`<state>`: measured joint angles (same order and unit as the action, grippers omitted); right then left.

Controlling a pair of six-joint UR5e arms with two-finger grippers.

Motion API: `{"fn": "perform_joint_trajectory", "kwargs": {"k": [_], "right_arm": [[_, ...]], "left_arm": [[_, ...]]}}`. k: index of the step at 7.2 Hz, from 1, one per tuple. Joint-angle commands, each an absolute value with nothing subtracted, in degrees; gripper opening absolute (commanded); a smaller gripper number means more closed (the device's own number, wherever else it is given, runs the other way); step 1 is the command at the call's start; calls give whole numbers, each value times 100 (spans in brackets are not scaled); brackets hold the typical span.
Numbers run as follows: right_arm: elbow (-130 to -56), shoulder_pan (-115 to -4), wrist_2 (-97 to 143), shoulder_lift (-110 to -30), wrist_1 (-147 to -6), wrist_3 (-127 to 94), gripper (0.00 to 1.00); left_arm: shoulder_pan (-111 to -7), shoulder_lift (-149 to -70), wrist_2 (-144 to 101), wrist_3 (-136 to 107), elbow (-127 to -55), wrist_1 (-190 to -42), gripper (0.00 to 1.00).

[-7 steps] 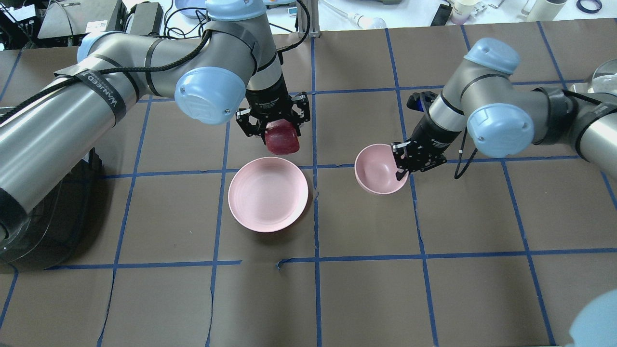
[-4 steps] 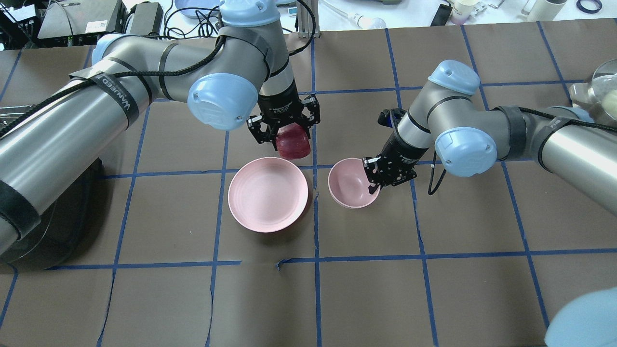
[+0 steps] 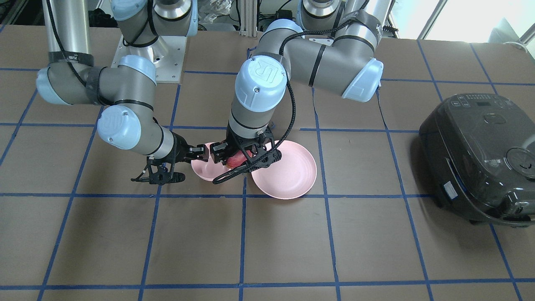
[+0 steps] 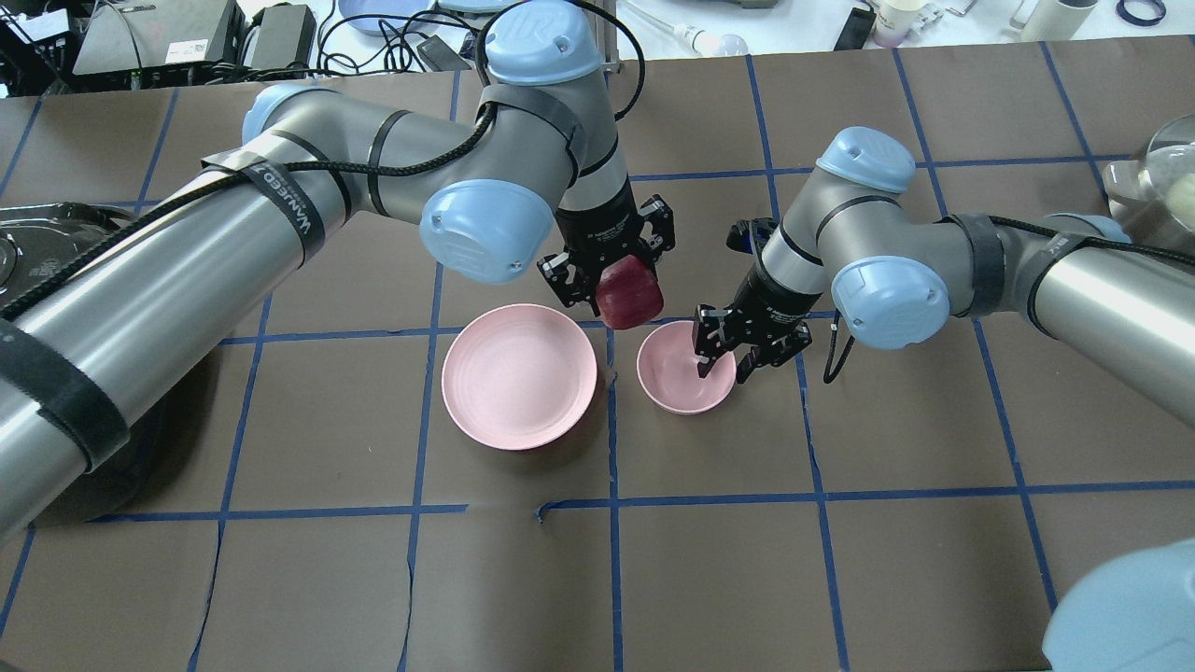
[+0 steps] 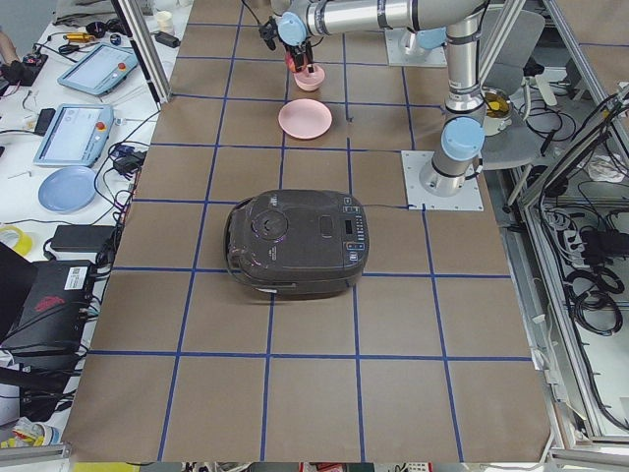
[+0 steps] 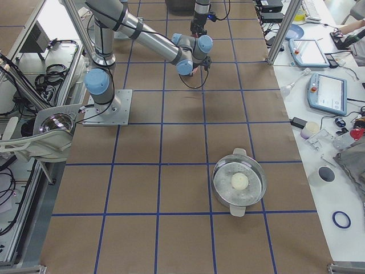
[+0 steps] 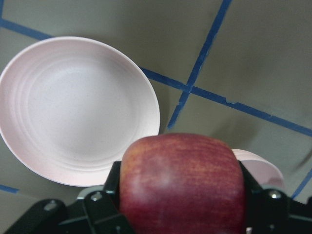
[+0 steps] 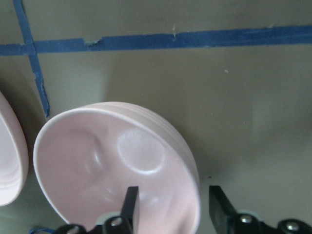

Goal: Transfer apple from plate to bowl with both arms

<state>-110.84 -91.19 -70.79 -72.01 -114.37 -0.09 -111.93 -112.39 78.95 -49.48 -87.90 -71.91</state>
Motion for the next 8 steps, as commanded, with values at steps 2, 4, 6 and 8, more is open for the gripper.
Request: {"fn": "perform_joint_trajectory", "kwargs": {"k": [2,4,6,8], "right_arm": [[-10697,-8547,-8213,-7374,-11173,61,100],[-10583,-7790,-8384,-7627,-10769,253,100],[-10136,-7769,-8954,-8293,-9621,229,100],[-9722,-7778,-8956,-8481,-9150,254,100]], "left_arm": [[-11522,-11381,7857,-5228,-9017,-6787,0],[-11724,-11627,7857,-5623,-9175,-6112,0],[-11882,-11925,7875,-5634,-9211,-5915,0],[-11883,-12058,7910,-5573,-9220,-5924,0]]}}
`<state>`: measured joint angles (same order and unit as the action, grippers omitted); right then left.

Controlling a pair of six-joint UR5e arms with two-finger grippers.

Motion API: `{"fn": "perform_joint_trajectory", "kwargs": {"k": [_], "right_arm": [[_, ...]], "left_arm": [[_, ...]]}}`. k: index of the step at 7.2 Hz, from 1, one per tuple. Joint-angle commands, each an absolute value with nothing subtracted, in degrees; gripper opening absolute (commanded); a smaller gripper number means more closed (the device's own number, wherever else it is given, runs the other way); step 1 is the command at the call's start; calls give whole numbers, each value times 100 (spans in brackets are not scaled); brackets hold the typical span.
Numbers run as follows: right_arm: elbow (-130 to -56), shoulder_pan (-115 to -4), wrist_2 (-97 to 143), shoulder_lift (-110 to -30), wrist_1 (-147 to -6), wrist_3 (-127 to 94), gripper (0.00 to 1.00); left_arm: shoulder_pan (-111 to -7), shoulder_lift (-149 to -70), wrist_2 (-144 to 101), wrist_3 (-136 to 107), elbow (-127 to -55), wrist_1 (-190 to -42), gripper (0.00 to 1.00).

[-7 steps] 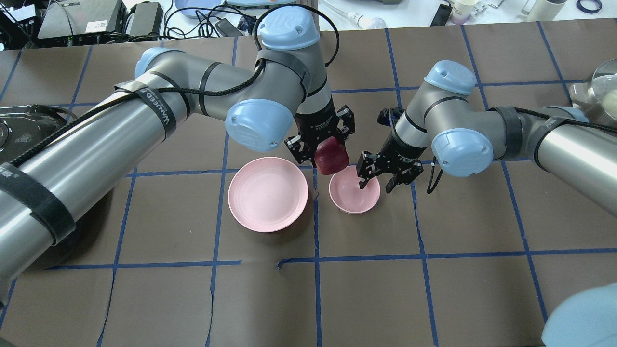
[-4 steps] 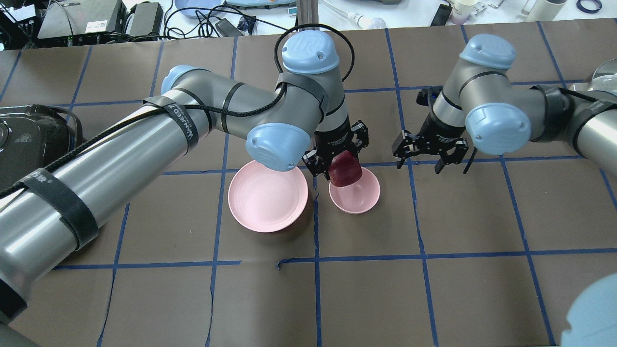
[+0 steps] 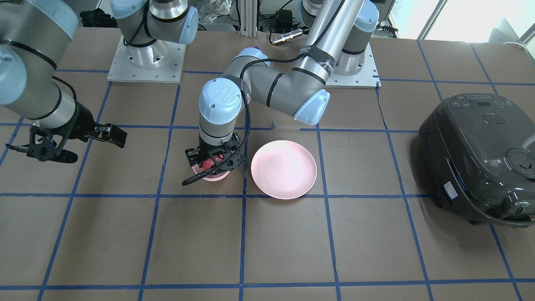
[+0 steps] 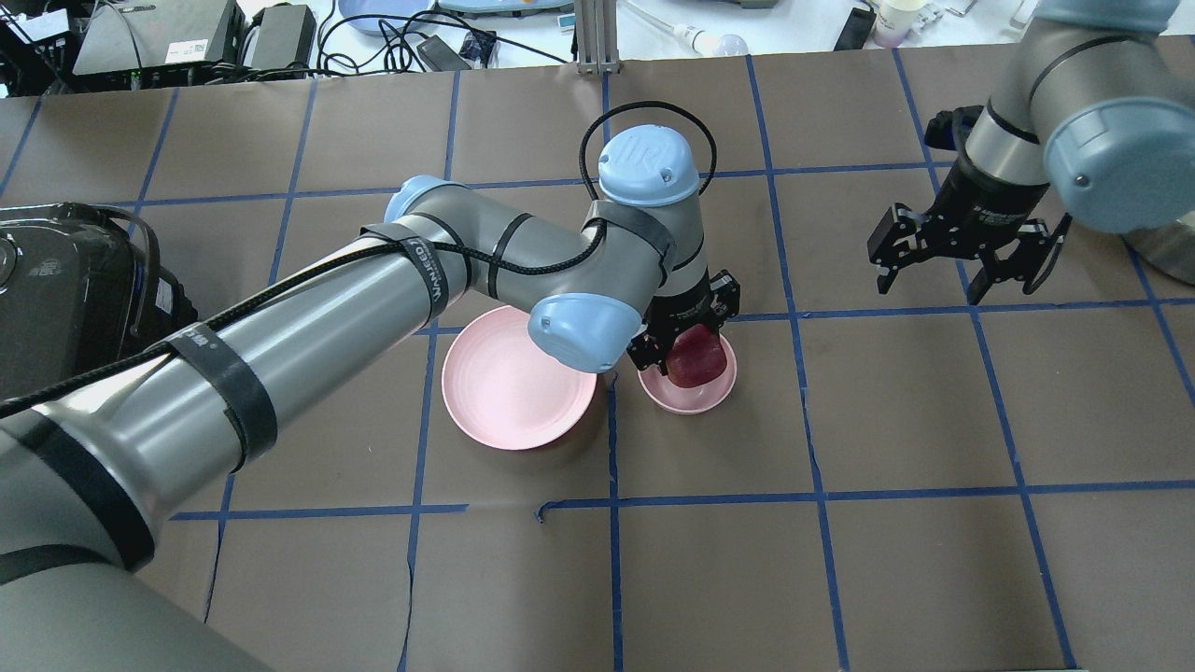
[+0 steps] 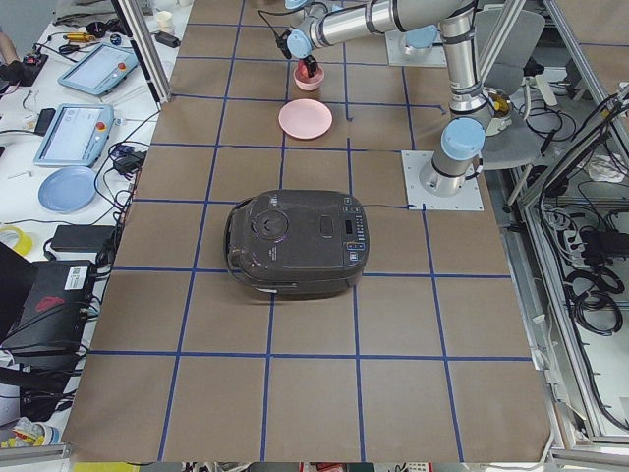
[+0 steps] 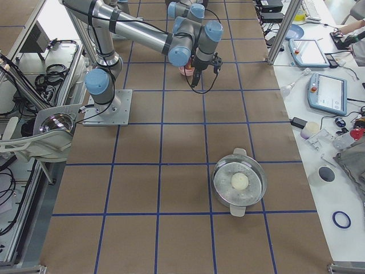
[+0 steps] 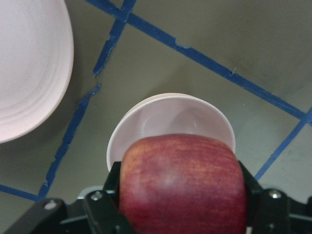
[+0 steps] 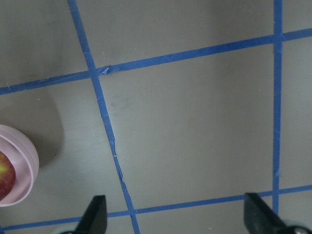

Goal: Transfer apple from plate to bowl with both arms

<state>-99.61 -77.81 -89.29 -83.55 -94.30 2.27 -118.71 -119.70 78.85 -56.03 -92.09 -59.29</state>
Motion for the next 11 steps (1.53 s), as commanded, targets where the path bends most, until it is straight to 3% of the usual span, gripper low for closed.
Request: {"fn": "perform_joint_trajectory", "kwargs": {"k": [1,2,5,9,11], "right_arm": [[-9547,-7770,-9000,-8473,-9132,237,100],[-9423,-7761,-9035,-8473,-9080,211,100],[-9212,-7979,-9169,-8892,-9035,123,100],[-9176,-8709,-9019,-9202,-9044,9,100],[-9176,-8719,-8824,-9272,-9044,0,100]], "left_arm": [[-11883,-12111,7910,-5564,-9220,-5924,22],[-11883,-12120,7919,-5555,-9202,-5906,99],[-11586,-11648,7945,-4284,-9088,-6099,100],[-10629,-10067,7963,-1958,-8176,-9194,100],[-10083,-9372,8399,-986,-8068,-9694,100]]}}
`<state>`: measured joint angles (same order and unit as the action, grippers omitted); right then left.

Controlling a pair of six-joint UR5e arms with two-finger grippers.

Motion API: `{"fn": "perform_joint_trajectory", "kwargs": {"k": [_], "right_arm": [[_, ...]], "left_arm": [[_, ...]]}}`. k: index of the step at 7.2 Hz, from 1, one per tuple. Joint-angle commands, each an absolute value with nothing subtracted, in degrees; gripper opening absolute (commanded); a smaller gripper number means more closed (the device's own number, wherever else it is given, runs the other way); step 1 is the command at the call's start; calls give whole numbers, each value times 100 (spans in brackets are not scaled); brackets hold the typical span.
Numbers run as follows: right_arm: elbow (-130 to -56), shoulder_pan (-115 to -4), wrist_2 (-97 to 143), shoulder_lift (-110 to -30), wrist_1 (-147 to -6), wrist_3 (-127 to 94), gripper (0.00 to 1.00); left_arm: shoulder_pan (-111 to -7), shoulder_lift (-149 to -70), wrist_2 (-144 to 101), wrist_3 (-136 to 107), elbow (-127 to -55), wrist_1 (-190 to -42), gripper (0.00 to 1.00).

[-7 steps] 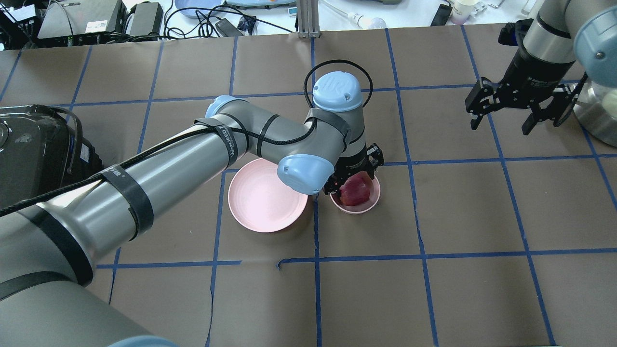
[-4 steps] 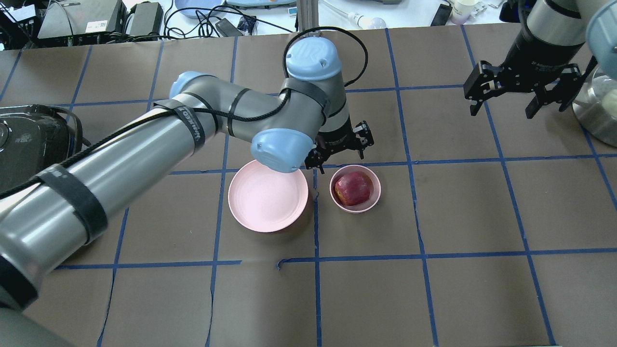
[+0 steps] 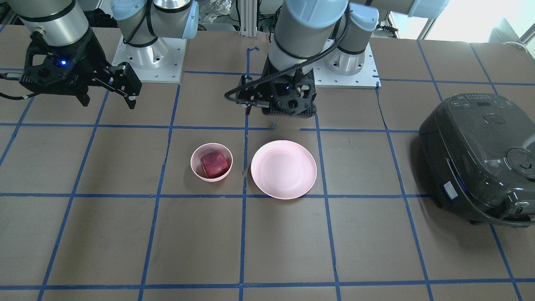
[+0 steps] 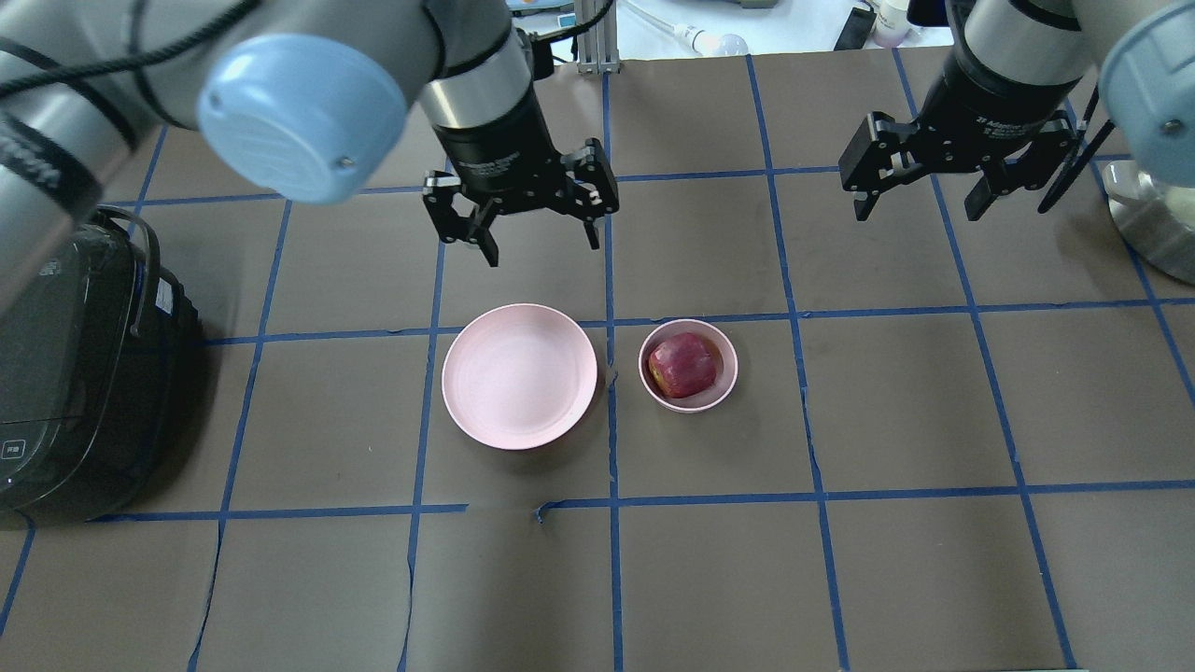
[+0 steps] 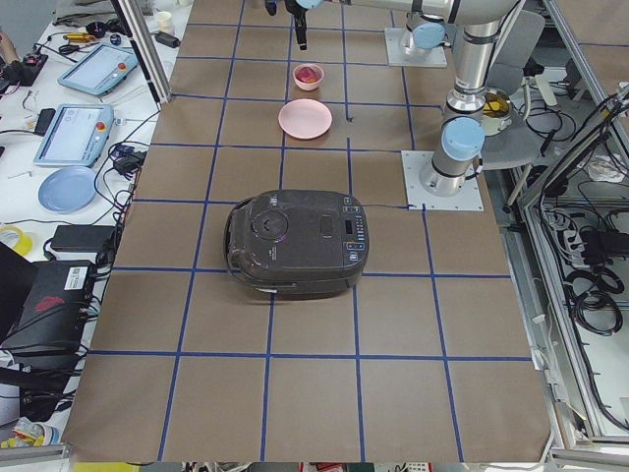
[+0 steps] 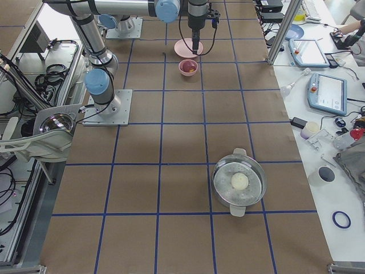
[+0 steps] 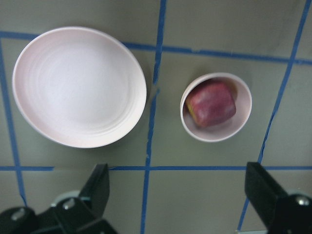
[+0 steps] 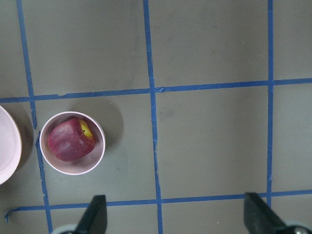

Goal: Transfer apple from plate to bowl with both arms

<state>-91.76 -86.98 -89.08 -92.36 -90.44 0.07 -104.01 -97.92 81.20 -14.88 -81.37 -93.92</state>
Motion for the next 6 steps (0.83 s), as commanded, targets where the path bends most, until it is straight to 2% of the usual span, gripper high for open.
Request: {"fn": "perform_joint_trajectory", "kwargs": {"k": [1,3,6], "right_arm": [[-9167,-8719,-8850,-9264,-9044,9,100],[-9167,-8719,-8850,-9255,-9079,9,100],[-9176,-8719,-8886,-9264,-9184,9,100]], "left_arm": [[-9881,-9221,8655,-758,-8112,-9599,100],[-9119,-9115,8964,-92,-8261,-9422,100],[-9079,-8991,8921,-53,-8620,-8775,100]]}}
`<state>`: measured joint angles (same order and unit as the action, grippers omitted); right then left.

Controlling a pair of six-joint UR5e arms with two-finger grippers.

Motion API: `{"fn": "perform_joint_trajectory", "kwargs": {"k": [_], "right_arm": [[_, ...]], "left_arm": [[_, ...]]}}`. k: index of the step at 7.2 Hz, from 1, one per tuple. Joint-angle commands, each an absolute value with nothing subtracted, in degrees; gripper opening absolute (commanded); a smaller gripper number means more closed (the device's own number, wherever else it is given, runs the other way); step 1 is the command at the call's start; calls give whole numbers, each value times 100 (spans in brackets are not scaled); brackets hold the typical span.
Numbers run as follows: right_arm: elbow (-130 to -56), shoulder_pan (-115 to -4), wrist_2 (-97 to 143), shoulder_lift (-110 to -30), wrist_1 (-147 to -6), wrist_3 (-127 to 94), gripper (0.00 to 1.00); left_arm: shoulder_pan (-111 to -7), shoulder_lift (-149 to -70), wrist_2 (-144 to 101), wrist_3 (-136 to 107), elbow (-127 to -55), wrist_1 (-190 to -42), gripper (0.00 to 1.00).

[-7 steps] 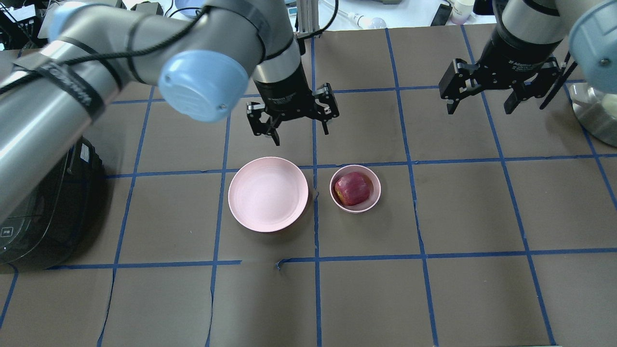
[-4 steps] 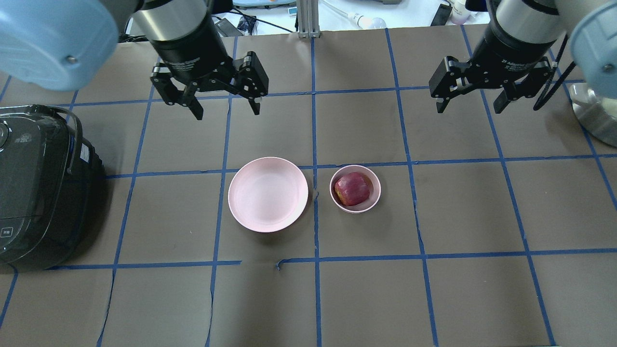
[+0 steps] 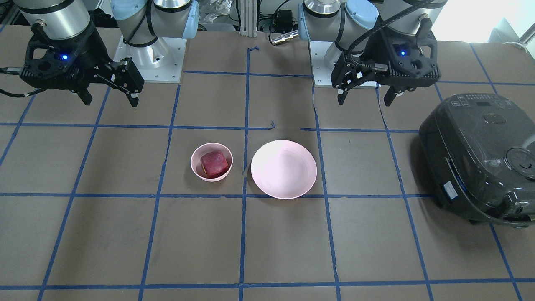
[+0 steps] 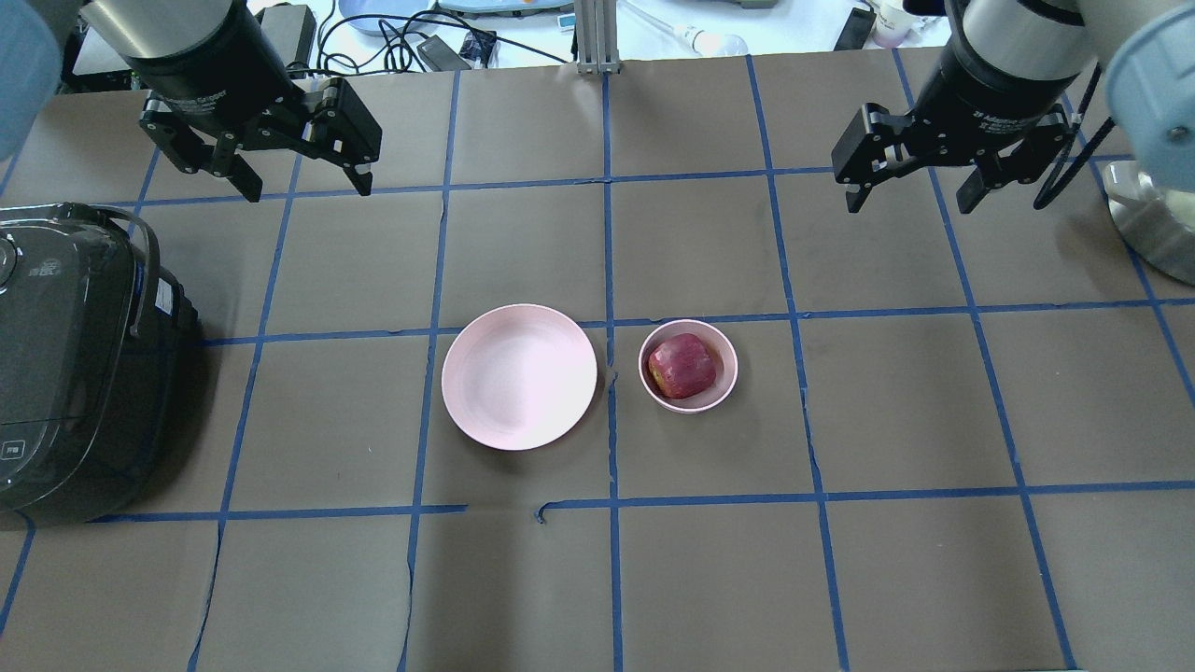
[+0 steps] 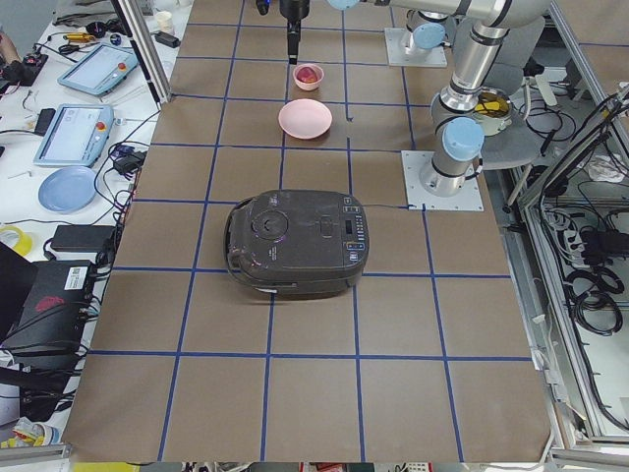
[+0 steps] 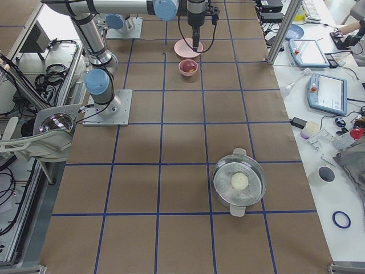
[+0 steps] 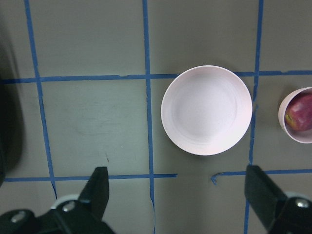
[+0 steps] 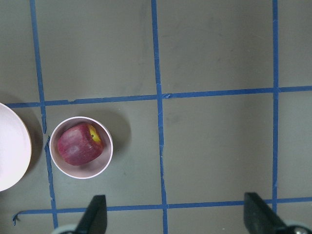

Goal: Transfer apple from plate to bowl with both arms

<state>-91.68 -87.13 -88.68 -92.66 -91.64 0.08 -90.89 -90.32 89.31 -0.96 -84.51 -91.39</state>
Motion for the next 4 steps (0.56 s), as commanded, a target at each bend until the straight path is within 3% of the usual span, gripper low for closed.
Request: {"fn": "perform_joint_trajectory", "kwargs": {"k": [1,4], "right_arm": [[-9176,-8719,-8912,-9264,-9185,9,100],[-9176,-8710,-8930,-9255,-9193,9,100]], "left_arm": [[-9088,-8974,8921,-61,-8683,-8737,100],[-9088,-8939,8912,-18,-8692,-8736,100]]}}
